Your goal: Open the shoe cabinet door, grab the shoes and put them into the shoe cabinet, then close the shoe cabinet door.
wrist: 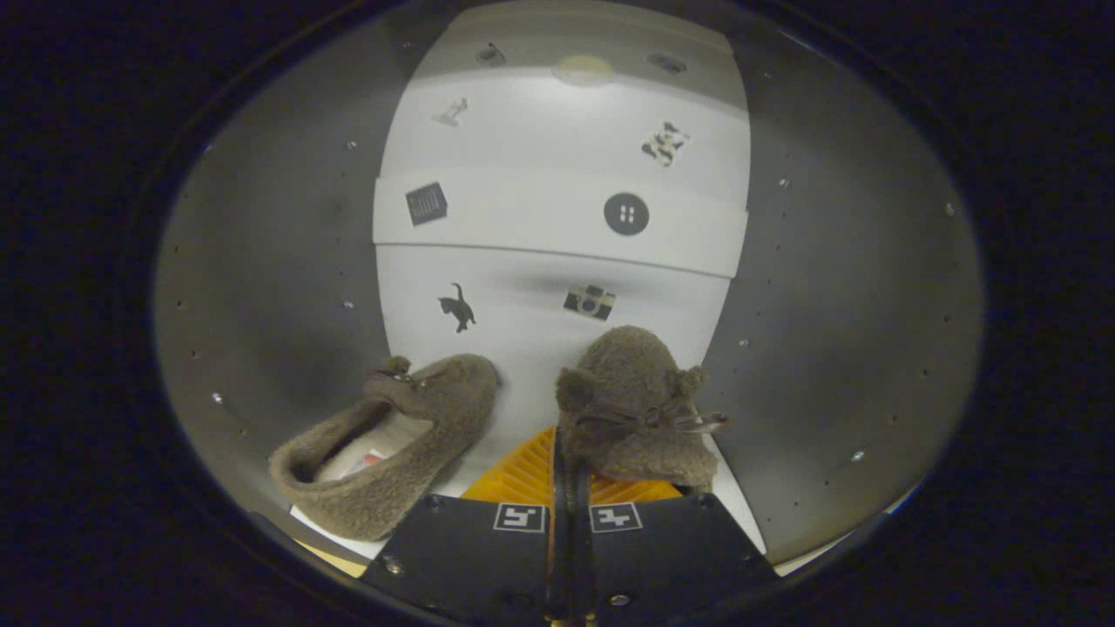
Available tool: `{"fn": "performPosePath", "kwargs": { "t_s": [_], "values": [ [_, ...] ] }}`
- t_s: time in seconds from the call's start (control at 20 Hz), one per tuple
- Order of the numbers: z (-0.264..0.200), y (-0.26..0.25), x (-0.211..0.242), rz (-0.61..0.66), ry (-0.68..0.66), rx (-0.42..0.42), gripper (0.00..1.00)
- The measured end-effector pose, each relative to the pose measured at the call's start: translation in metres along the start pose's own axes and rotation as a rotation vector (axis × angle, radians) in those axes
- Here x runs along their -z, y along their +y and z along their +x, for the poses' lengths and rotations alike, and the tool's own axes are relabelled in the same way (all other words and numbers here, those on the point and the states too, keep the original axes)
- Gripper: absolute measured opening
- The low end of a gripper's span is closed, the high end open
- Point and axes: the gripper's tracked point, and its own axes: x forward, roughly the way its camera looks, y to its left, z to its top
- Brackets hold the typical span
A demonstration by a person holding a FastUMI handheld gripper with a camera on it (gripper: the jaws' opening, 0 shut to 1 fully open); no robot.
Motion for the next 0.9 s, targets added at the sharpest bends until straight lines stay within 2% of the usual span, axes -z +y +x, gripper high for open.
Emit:
{"fn": "performPosePath", "kwargs": {
  "t_s": [0.15, 0.4, 0.6, 0.75, 0.85, 0.9],
  "values": [
    [0.012, 0.01, 0.015, 0.111, 0.097, -0.059, 0.05],
    [0.017, 0.004, 0.014, 0.09, 0.117, -0.036, 0.09],
    [0.0, 0.013, 0.005, 0.091, 0.099, -0.079, 0.34],
    [-0.018, 0.013, 0.002, 0.076, 0.078, -0.069, 0.68],
    [-0.03, 0.011, 0.002, 0.072, 0.05, -0.059, 0.71],
    [-0.038, 0.011, 0.002, 0.068, 0.043, -0.054, 0.77]
  ]
}}
